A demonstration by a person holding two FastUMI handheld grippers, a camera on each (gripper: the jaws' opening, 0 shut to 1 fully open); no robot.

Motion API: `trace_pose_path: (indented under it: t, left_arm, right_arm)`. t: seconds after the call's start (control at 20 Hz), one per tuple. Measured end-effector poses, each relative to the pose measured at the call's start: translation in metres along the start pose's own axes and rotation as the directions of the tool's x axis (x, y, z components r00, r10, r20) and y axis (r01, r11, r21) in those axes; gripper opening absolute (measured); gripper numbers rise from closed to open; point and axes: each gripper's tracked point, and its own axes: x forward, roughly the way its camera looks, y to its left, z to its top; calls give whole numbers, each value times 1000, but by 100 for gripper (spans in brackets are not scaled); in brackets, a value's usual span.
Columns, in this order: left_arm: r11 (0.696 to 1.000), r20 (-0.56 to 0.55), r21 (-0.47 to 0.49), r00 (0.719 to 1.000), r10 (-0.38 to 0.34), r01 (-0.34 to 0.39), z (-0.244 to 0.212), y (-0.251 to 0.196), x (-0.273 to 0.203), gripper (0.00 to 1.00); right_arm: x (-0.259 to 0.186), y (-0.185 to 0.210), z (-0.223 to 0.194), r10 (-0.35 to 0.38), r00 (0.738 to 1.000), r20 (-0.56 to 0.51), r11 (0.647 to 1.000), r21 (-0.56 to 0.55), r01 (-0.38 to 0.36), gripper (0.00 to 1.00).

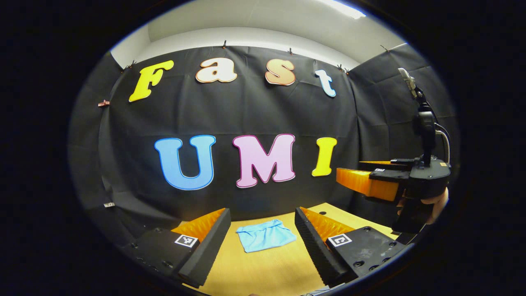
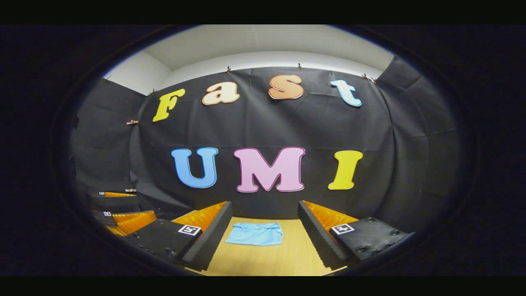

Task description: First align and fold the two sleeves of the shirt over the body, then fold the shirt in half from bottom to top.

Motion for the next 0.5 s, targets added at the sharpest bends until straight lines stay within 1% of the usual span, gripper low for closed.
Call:
trace_pose_path:
  t: [0.05,0.2,0.3,0.5]
  left_arm:
    - [1000,3,-12,1000,7,-7,-2,-2,-7,99]
    - [998,15,-57,1000,21,-20,-12,-4,-22,99]
    - [996,14,-79,999,29,-28,-16,-2,-25,99]
    - [995,8,-65,997,71,-71,-20,18,-23,99]
  right_arm:
    - [-8,0,-5,-3,1000,-4,1000,-9,3,100]
    - [-18,11,-27,14,998,-54,1000,15,-13,99]
    - [-20,11,-33,8,998,-67,999,33,-6,99]
    - [-20,12,-32,1,998,-61,999,47,2,99]
